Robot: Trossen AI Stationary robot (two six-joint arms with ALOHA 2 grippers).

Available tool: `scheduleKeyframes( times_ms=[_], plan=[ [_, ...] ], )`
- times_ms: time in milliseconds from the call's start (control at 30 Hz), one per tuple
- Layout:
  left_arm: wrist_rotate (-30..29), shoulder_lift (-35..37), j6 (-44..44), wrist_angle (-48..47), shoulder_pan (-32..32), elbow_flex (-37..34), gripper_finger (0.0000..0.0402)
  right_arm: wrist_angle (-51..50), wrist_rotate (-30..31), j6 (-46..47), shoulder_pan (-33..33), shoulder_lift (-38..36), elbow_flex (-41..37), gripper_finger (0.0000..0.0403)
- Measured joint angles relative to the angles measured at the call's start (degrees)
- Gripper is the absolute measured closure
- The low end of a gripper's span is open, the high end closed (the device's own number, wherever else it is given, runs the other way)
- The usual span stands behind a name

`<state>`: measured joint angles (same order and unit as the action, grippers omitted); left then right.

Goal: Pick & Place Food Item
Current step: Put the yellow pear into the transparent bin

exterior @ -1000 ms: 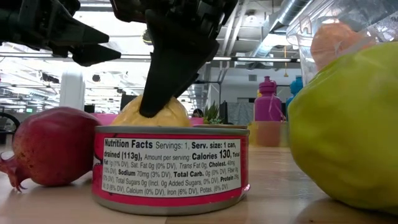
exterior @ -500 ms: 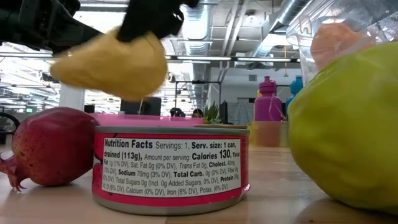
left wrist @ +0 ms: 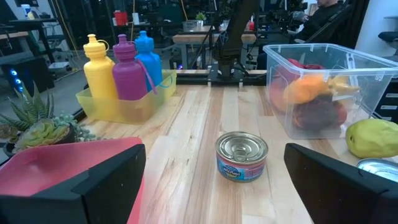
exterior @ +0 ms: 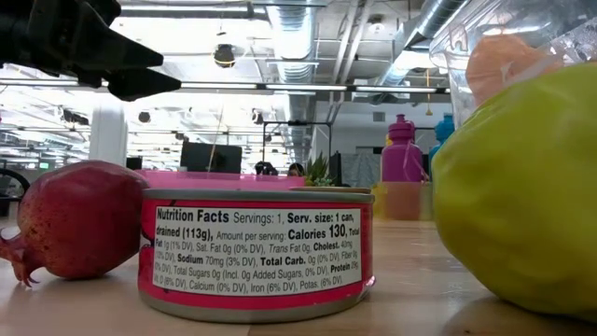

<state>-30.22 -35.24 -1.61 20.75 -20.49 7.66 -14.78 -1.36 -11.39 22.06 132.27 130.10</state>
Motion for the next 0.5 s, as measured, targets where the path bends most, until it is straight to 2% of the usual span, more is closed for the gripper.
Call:
scheduleKeyframes(
  times_ms=[333,500],
  plan=[
    [0.00,0.00,0.02,-0.26,0.00,0.00,0.0025,29.01,-4.68,-7.09,-0.39,0.17,-0.18,0.0250],
    [0.00,0.00,0.02,-0.28,0.00,0.02,0.0025,48.11,-6.33,-7.91,-0.42,0.15,-5.15,0.0250]
  ],
)
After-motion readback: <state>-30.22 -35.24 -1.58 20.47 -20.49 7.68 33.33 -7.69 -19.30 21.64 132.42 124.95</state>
